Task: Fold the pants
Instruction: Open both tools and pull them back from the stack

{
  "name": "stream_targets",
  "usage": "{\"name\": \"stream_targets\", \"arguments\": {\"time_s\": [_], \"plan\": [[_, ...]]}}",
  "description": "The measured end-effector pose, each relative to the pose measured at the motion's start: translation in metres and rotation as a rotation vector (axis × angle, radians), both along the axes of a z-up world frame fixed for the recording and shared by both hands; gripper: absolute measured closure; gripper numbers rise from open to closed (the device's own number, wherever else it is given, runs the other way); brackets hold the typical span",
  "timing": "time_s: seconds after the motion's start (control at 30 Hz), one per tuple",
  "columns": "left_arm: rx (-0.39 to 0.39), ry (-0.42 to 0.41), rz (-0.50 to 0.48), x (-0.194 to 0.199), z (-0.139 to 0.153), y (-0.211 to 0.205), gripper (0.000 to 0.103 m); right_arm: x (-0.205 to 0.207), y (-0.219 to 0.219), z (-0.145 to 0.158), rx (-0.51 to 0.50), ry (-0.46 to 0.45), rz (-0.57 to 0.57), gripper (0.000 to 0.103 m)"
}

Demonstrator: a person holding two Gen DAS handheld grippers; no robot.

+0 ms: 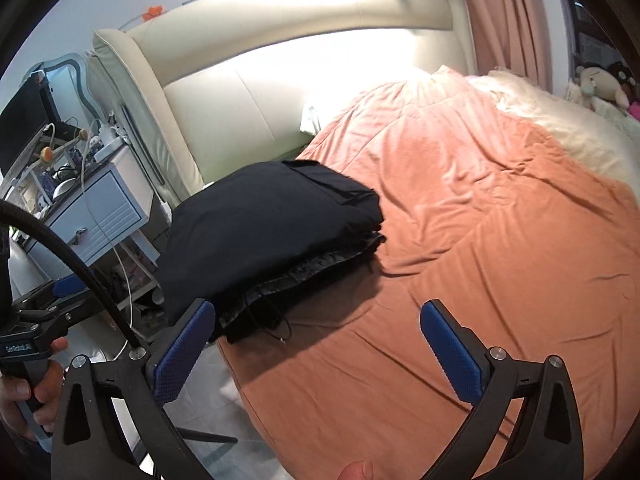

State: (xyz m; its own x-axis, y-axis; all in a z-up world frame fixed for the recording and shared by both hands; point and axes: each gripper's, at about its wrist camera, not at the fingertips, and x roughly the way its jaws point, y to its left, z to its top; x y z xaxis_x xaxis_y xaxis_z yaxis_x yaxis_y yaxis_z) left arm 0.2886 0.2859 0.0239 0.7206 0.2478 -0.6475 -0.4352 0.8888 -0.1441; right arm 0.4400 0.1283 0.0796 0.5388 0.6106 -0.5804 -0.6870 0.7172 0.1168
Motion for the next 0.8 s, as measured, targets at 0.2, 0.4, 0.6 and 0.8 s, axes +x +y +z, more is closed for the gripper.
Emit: {"name": "stream_targets", "arguments": {"time_s": [0.2,0.4,0.6,0.8], "plan": [[0.028,-0.011,-0.013,-0.014,0.011,-0.031,0.001,-0.036,-0.046,0.024,0.002,-0.036,-0.009,0.0],[0.073,-0.022,-0.043,-0.03,0.024,-0.067,0.001,-0.077,-0.093,0.04,0.022,-0.081,-0.04,0.0],[0.075,-0.057,-0.069,-0.048,0.028,-0.092,0.0,-0.115,-0.127,0.043,0.021,-0.111,-0.083,0.0],[0.097,-0.064,-0.097,-0.068,0.024,-0.117,0.001,-0.152,-0.16,0.04,0.047,-0.122,-0.123,0.0]]}}
